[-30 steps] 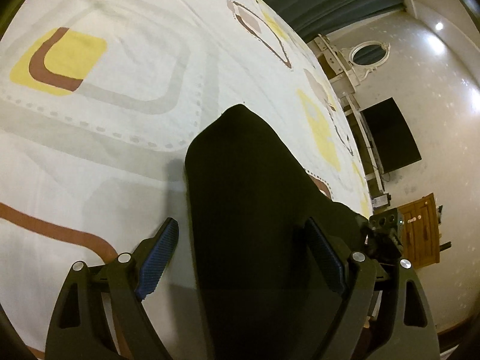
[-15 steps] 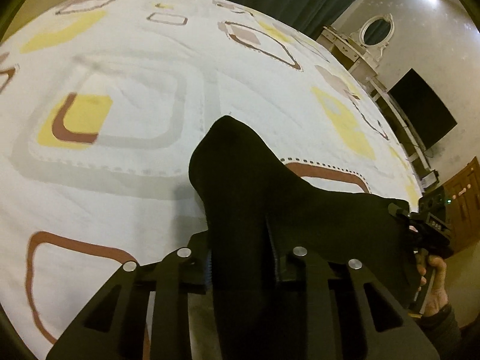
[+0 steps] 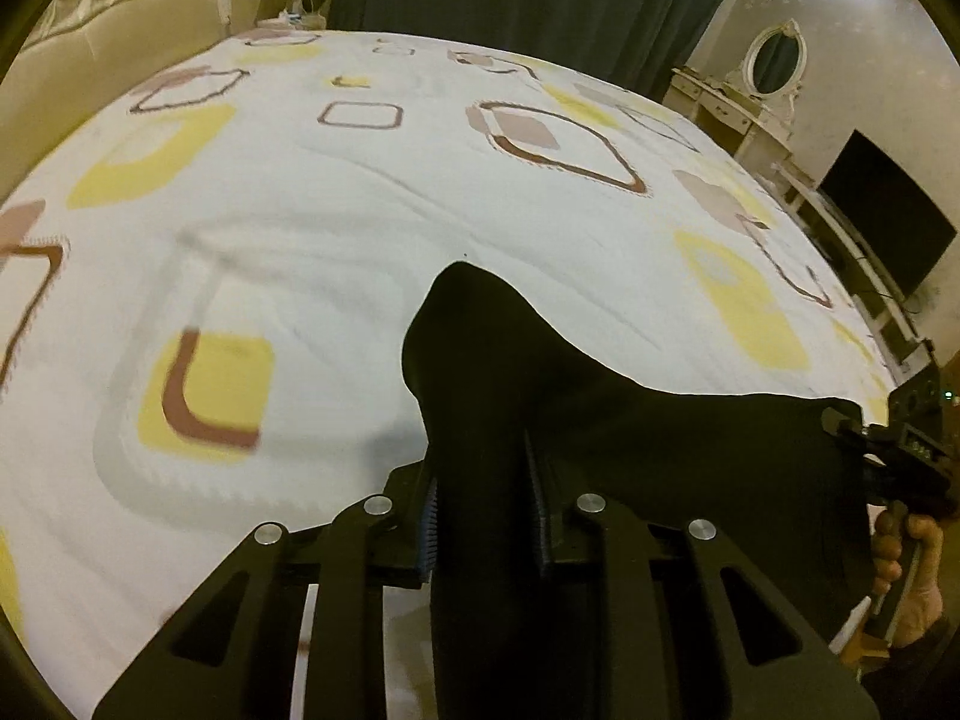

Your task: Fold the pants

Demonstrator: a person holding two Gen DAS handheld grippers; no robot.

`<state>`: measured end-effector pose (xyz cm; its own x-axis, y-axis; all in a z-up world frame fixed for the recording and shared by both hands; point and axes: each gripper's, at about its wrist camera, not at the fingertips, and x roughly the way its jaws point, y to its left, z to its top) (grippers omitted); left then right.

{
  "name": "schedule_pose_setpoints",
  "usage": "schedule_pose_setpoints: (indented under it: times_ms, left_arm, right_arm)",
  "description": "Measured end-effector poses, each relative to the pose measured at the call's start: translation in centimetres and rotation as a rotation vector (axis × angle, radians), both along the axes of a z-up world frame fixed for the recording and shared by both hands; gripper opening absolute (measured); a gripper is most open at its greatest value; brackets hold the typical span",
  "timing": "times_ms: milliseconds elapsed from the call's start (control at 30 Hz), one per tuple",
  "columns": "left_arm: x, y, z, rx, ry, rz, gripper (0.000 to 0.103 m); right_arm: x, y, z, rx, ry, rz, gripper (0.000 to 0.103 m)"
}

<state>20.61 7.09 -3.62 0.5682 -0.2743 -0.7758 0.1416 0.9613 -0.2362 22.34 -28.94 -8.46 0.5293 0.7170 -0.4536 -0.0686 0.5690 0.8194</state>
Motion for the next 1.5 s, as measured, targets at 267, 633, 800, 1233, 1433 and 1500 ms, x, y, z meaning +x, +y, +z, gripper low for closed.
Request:
schedule_pose_setpoints:
  times_ms: [267,633,800,1233,1433,1500]
  left_arm:
    - [4.8,1.5,-0.2,0.073,0.001,0.083,0.01]
    - [5.9,5.1,-2.6,0.007,0.106,0.118,0.002]
    - [4.4,6.2,-2.8,-0.069,0.126,0.094,0.027]
    - [-5.0,9.4,-3.6,-0.393,0.163,0.079,0.08]
    - [-8.2,7.9,-4.5,-0.482,0.223,0.035,0.081]
    - [-8.8,7.2,-4.7,-0.496,0.228,0.032,0.081]
  right_arm:
    - [4.9,0.7,-0.6,-0.017,0.017,-0.001,0.029]
    - [5.7,-0.5,-3.8,0.052,0.067,-0.01,0.033]
    - [5.0,-1.6,-3.6,0.07,0.063,-0.056,0.042]
    - [-3.3,-5.5,-2.7,0.072,0.114,-0.149,0.072]
    - [-6.1,-3.5,-2.8,0.077,0.132,-0.09,0.074]
    - [-6.4,-2.7,-2.9,0.082,0.141,-0.074,0.074]
